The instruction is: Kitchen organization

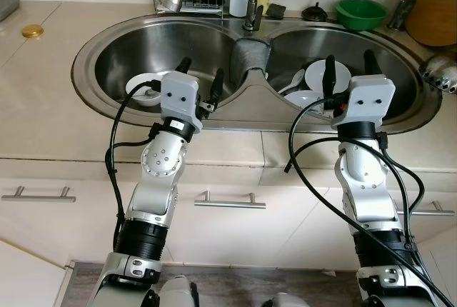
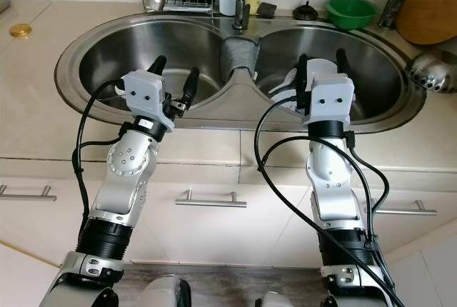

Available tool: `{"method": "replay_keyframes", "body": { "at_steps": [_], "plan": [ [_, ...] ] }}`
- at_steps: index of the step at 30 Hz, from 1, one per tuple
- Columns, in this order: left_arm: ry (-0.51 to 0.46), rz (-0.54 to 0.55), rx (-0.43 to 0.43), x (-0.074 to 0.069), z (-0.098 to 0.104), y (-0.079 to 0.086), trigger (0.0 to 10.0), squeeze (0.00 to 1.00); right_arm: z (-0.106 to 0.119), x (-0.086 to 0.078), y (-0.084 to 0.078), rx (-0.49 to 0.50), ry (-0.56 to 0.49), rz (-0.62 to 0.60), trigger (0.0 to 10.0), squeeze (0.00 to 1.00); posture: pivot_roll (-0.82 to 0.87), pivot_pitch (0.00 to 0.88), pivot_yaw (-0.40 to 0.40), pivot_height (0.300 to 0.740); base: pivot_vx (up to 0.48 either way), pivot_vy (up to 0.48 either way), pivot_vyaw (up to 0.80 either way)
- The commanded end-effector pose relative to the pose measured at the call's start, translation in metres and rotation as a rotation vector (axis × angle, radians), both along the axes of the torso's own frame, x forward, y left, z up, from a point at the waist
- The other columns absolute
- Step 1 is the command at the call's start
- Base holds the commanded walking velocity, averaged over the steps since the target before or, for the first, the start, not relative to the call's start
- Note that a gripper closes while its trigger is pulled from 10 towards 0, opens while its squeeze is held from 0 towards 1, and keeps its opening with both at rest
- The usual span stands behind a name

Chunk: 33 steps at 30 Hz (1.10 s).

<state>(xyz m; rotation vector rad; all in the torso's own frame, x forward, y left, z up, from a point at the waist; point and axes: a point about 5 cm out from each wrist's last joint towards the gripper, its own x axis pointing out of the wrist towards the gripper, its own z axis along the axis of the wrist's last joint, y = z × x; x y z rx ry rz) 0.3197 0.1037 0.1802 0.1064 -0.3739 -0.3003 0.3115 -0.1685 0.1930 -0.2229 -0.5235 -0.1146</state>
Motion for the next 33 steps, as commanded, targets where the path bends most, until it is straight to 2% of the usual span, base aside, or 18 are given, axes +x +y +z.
{"method": "replay_keyframes", "body": {
  "at_steps": [1,22,25,33],
  "plan": [
    [-0.019,-0.002,-0.008,-0.0002,0.0055,0.0009,10.0,0.00,0.0059,0.0008,0.0044,0.002,-0.013,0.006,10.0,0.00,0.00,0.000,-0.058,0.740,0.000,0.000,0.00],
    [-0.044,-0.010,-0.014,-0.0012,0.0090,0.0012,10.0,0.00,0.0077,-0.0025,0.0037,0.022,-0.029,-0.015,10.0,0.00,0.01,0.000,-0.055,0.740,0.000,0.480,0.00],
    [-0.053,-0.009,-0.014,-0.0018,0.0095,0.0015,10.0,0.00,0.0064,-0.0027,0.0034,0.024,-0.023,-0.016,10.0,0.00,0.01,0.000,-0.053,0.740,0.000,0.185,0.00],
    [-0.069,-0.018,-0.002,-0.0035,0.0103,0.0007,10.0,0.00,0.0049,-0.0033,0.0037,0.045,-0.018,-0.008,10.0,0.00,0.01,0.000,-0.051,0.740,0.000,0.000,-0.80]
  ]
}}
